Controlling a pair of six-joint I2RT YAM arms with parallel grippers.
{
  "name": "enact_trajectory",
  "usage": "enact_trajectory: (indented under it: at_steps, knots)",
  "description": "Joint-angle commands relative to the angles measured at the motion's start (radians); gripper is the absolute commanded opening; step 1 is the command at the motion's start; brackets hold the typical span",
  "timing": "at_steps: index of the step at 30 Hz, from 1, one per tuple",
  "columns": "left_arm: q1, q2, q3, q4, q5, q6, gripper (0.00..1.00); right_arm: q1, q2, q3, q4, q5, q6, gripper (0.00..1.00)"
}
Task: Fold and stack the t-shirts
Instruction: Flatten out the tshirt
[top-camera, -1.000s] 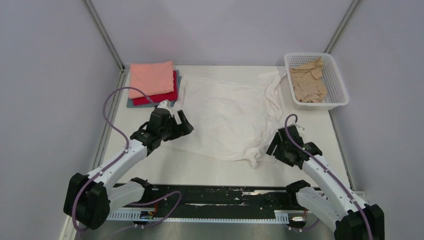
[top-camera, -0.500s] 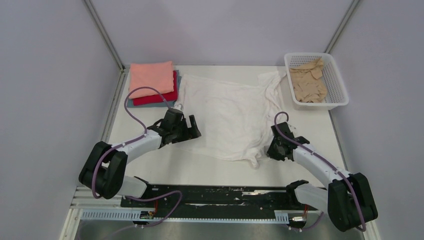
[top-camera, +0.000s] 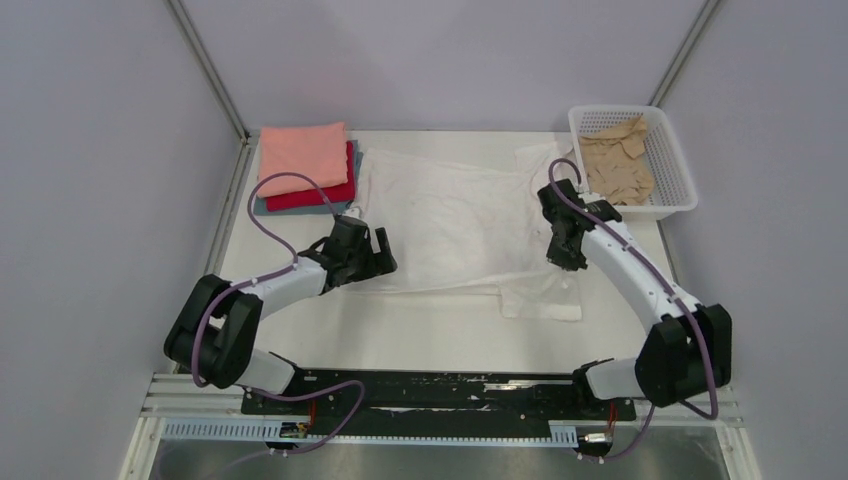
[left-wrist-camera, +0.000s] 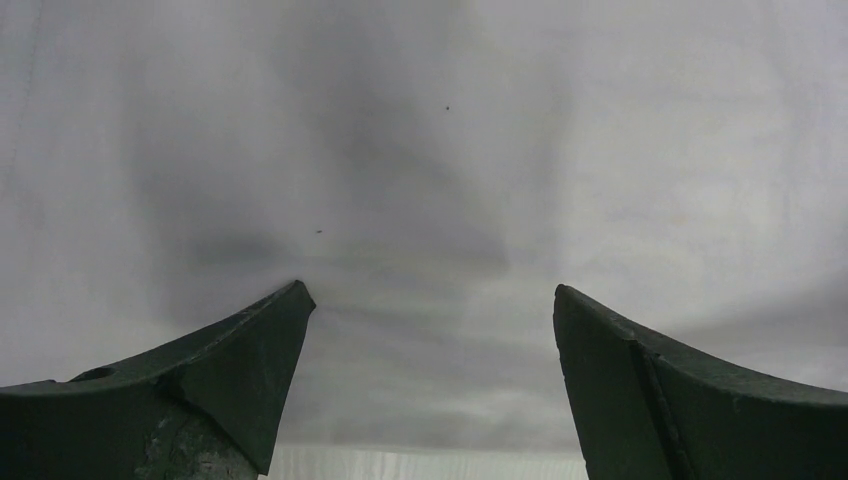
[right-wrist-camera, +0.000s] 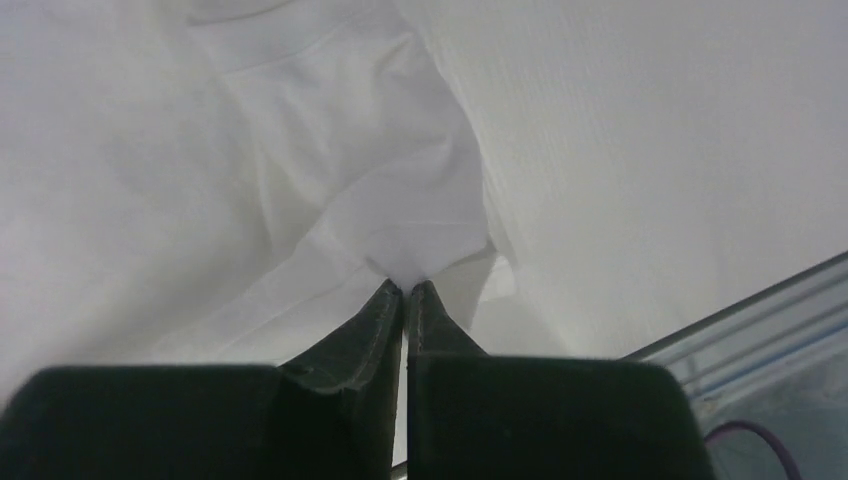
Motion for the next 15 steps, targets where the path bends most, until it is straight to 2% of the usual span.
enact_trajectory:
  at_steps: [1, 2, 3, 5, 6, 10, 15]
  knots:
    - [0.011, 0.036, 0.024, 0.008, -0.037, 0.007, 1.00, -0.010, 0.171, 0.104, -0.159, 0.164, -0.001, 0.11]
    - [0.010, 0.037, 0.028, 0.003, -0.039, 0.006, 1.00, -0.010, 0.210, 0.131, -0.165, 0.179, 0.001, 0.17]
    - [0.011, 0.036, 0.029, -0.005, -0.043, 0.005, 1.00, -0.010, 0.246, 0.156, -0.176, 0.200, 0.013, 0.30]
    - [0.010, 0.027, 0.030, -0.014, -0.049, 0.004, 1.00, -0.010, 0.284, 0.185, -0.184, 0.234, 0.029, 0.71]
    - [0.010, 0.021, 0.029, -0.017, -0.050, 0.005, 1.00, -0.010, 0.286, 0.186, -0.186, 0.253, 0.036, 0.80]
    - [0.010, -0.031, 0.017, -0.021, -0.064, 0.003, 1.00, -0.010, 0.215, 0.129, -0.192, 0.328, 0.097, 0.98]
    - [0.010, -0.096, 0.004, -0.053, -0.095, -0.013, 1.00, -0.010, -0.027, -0.018, -0.131, 0.311, 0.155, 1.00]
